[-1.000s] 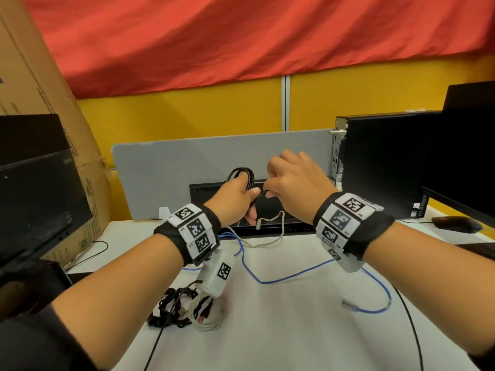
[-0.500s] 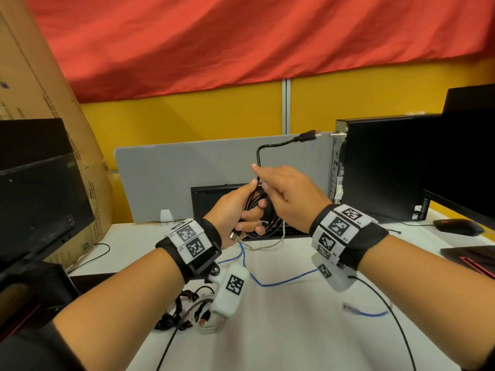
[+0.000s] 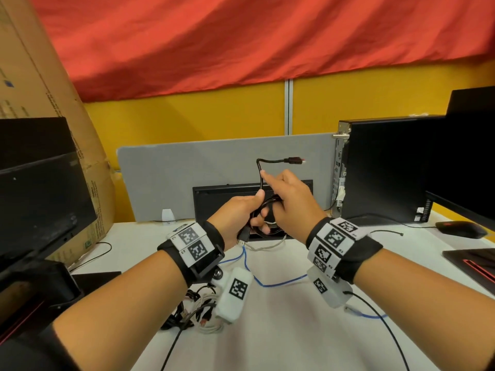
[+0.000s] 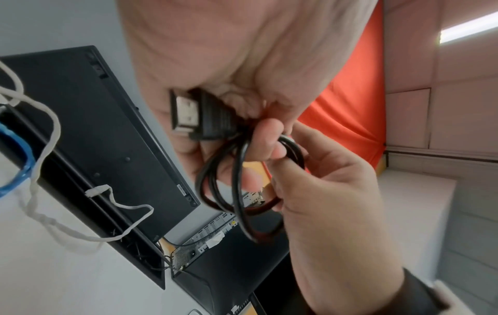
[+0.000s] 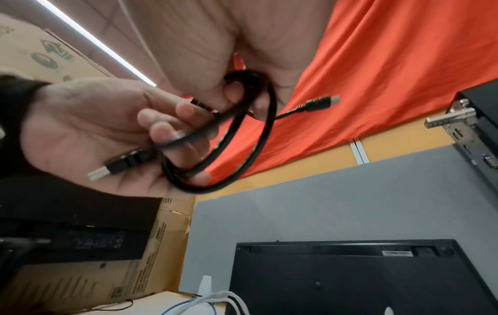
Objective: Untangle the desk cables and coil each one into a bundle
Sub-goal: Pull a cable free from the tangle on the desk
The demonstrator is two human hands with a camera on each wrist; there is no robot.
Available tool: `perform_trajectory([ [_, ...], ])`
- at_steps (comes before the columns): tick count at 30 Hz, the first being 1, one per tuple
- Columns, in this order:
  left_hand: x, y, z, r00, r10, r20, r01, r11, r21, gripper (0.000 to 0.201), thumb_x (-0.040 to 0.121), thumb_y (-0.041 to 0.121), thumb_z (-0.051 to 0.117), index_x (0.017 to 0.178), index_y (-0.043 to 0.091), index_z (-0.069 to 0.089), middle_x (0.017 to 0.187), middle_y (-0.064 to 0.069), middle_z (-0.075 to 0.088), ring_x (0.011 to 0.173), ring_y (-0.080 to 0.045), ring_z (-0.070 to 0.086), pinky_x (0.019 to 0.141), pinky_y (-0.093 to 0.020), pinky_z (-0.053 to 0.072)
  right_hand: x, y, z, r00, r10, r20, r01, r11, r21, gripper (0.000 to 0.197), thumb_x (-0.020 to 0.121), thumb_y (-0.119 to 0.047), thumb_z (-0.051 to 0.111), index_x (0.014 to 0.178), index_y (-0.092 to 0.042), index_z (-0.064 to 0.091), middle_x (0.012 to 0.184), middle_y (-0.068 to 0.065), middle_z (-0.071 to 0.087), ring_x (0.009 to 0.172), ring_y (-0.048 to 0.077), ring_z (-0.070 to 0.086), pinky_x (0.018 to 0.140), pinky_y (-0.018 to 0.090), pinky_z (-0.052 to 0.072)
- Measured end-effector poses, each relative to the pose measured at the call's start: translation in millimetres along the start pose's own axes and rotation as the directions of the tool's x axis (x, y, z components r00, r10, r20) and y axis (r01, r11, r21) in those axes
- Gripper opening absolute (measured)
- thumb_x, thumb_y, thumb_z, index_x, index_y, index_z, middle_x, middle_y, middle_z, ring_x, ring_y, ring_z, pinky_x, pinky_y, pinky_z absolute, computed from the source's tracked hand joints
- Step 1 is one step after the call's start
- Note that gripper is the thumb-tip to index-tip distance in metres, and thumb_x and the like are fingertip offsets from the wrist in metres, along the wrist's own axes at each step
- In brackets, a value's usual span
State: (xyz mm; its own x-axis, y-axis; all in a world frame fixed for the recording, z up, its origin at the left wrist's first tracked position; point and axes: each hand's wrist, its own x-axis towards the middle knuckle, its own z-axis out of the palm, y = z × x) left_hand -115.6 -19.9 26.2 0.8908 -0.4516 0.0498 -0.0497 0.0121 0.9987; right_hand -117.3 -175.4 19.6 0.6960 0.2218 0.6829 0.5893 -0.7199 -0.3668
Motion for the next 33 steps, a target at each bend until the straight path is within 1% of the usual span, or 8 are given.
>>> perform_trajectory([
  [3, -2, 3, 3, 1.0, -0.012, 0.019, 0.012, 1.0, 0.014, 0.041, 0.102, 0.039, 0.042, 0.077, 0.01, 0.055, 0.053, 0.001, 0.045, 0.049, -0.015, 0.044, 0.067, -0.033, 0.048, -5, -1, 1, 0.997, -0.043, -0.068, 0.031, 0.985, -0.168, 0.054, 0.084, 0.007, 0.056, 0.134, -0.012, 0.053, 0.094, -0.001, 0.038, 0.075, 0.017, 0.049, 0.064, 0.035, 0.052],
  [5, -3, 4, 8, 1.0, 0.007, -0.021, -0.005, 0.996, 0.087, 0.044, 0.102, 0.04, 0.041, 0.071, 0.012, 0.052, 0.049, 0.006, 0.044, 0.045, -0.014, 0.037, 0.069, -0.035, 0.046, -5, -3, 1, 0.995, -0.056, -0.084, 0.032, 0.964, -0.264, 0.036, 0.083, 0.005, 0.06, 0.117, -0.004, 0.062, 0.096, 0.006, 0.042, 0.079, 0.024, 0.05, 0.062, 0.041, 0.052],
  [9, -5, 6, 14, 0.99, 0.068, -0.121, -0.052, 0.99, 0.13, 0.053, 0.103, 0.041, 0.036, 0.059, 0.014, 0.05, 0.041, 0.007, 0.036, 0.043, -0.015, 0.028, 0.06, -0.033, 0.036, 0, -3, 1, 0.994, 0.033, -0.102, -0.057, 0.967, -0.246, 0.013, 0.085, 0.001, 0.059, 0.097, -0.002, 0.061, 0.099, 0.007, 0.044, 0.084, 0.02, 0.045, 0.069, 0.035, 0.047],
  [13, -4, 9, 12, 0.983, 0.079, -0.166, -0.055, 0.988, 0.145, 0.046, 0.104, 0.032, 0.033, 0.066, 0.01, 0.047, 0.039, 0.008, 0.038, 0.037, -0.012, 0.028, 0.051, -0.027, 0.042, -3, -1, 3, 0.996, -0.055, -0.074, 0.036, 0.971, -0.235, 0.008, 0.082, 0.006, 0.063, 0.085, -0.001, 0.064, 0.092, 0.005, 0.045, 0.081, 0.021, 0.048, 0.067, 0.037, 0.05],
  [19, -1, 3, 5, 0.968, 0.016, -0.252, 0.032, 0.982, 0.186, 0.03, 0.097, 0.02, 0.035, 0.078, 0.005, 0.052, 0.049, 0.001, 0.045, 0.038, -0.013, 0.029, 0.047, -0.027, 0.036, -8, 3, -2, 0.99, -0.142, 0.006, 0.141, 0.982, -0.125, 0.043, 0.074, -0.01, 0.074, 0.098, -0.03, 0.046, 0.097, -0.009, 0.042, 0.067, 0.012, 0.045, 0.058, 0.031, 0.049],
  [22, 0, -1, 5, 0.96, 0.002, -0.279, 0.063, 0.973, 0.223, 0.029, 0.093, 0.019, 0.034, 0.078, 0.006, 0.055, 0.045, 0.001, 0.047, 0.038, -0.013, 0.032, 0.047, -0.026, 0.036, -14, 0, -5, 0.949, -0.307, 0.065, 0.314, 0.927, -0.203, 0.026, 0.08, -0.017, 0.068, 0.101, -0.025, 0.054, 0.095, -0.004, 0.053, 0.072, 0.016, 0.051, 0.057, 0.035, 0.051],
  [27, -1, -5, 8, 0.967, -0.015, -0.253, 0.078, 0.967, 0.242, 0.027, 0.092, 0.019, 0.034, 0.081, 0.006, 0.054, 0.047, 0.001, 0.044, 0.036, -0.012, 0.031, 0.045, -0.025, 0.037, -29, 4, -5, 0.912, -0.41, 0.028, 0.406, 0.888, -0.216, 0.019, 0.09, -0.021, 0.059, 0.108, -0.016, 0.064, 0.083, -0.002, 0.064, 0.071, 0.017, 0.06, 0.059, 0.033, 0.052],
  [33, -4, -10, 14, 0.973, -0.024, -0.231, 0.085, 0.963, 0.256, 0.028, 0.094, 0.02, 0.035, 0.071, 0.011, 0.046, 0.052, -0.002, 0.034, 0.044, -0.015, 0.028, 0.047, -0.027, 0.031, -33, 18, -1, 0.782, -0.624, 0.001, 0.539, 0.675, -0.503, 0.022, 0.09, -0.026, 0.066, 0.093, -0.005, 0.073, 0.063, 0.002, 0.062, 0.047, 0.019, 0.054, 0.039, 0.03, 0.044],
])
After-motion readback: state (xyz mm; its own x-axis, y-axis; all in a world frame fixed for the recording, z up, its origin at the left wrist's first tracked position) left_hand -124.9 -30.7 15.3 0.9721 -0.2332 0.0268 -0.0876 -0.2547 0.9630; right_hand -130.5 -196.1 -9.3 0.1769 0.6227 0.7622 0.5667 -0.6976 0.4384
